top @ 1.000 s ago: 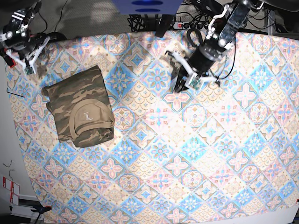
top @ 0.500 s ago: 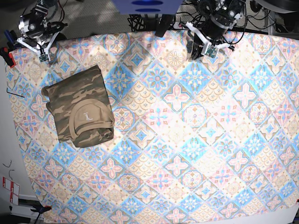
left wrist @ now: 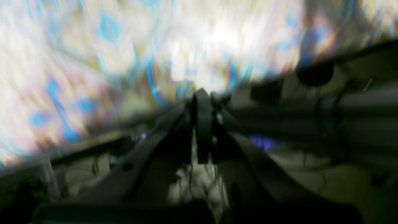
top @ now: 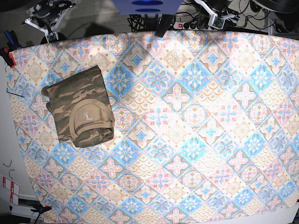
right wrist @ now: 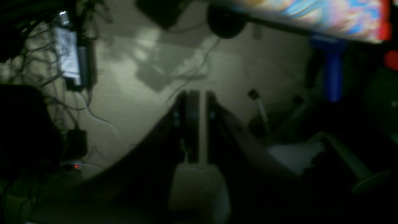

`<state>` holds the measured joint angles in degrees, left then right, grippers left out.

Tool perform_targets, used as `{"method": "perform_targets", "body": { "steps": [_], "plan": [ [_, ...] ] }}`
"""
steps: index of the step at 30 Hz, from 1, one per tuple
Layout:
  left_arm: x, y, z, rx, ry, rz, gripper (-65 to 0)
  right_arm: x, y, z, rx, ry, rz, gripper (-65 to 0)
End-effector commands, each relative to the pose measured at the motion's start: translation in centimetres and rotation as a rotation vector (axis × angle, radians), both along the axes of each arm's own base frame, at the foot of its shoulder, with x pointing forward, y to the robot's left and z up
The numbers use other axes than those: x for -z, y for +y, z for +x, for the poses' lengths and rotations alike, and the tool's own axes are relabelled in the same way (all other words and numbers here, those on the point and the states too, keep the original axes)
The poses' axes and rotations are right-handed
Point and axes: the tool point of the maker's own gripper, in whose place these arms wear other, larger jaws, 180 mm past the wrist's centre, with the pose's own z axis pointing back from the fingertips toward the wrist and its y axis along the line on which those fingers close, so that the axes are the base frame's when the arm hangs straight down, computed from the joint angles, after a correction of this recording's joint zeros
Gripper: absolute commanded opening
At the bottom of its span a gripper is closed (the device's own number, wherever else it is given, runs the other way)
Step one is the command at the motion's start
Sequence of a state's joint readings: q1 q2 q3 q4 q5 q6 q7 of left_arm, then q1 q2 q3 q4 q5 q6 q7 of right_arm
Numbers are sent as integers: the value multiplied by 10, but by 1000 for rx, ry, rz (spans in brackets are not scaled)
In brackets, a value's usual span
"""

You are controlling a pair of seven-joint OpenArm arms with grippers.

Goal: Fold the T-shirt properly

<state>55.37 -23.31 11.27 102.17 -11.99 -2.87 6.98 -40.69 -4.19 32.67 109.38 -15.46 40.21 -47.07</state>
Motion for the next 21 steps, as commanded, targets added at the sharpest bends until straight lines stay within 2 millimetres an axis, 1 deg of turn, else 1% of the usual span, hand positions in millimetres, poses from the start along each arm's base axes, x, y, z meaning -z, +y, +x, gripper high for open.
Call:
{"method": "perform_targets", "body": {
  "steps": [1, 4, 9, 12, 14, 15, 16, 18, 21],
  "plan": [
    [3, 3, -10, -7, 19, 0, -650, 0, -3, -4, 1, 5, -4, -623],
    [25, 12, -35, -27, 100, 27, -650, 21, 2, -23, 33, 40, 52, -623],
    [45, 25, -63, -41, 185, 63, -650, 52, 19, -48, 78, 51, 156, -623],
    [51, 29, -70, -43, 208, 75, -650, 66, 28, -60, 106, 51, 208, -623],
    [57, 31, -65, -43, 205, 81, -650, 73, 33, -68, 123, 56, 236, -623],
    [61, 34, -67, -44, 215, 90, -650, 76, 35, -72, 132, 58, 246, -623],
    [67, 38, -72, -48, 233, 99, -650, 78, 37, -74, 138, 57, 255, -623],
    [77, 37, -76, -62, 254, 100, -650, 83, 41, -80, 153, 61, 275, -623],
    [94, 38, -90, -76, 307, 112, -650, 91, 49, -88, 176, 60, 307, -623]
  ]
}}
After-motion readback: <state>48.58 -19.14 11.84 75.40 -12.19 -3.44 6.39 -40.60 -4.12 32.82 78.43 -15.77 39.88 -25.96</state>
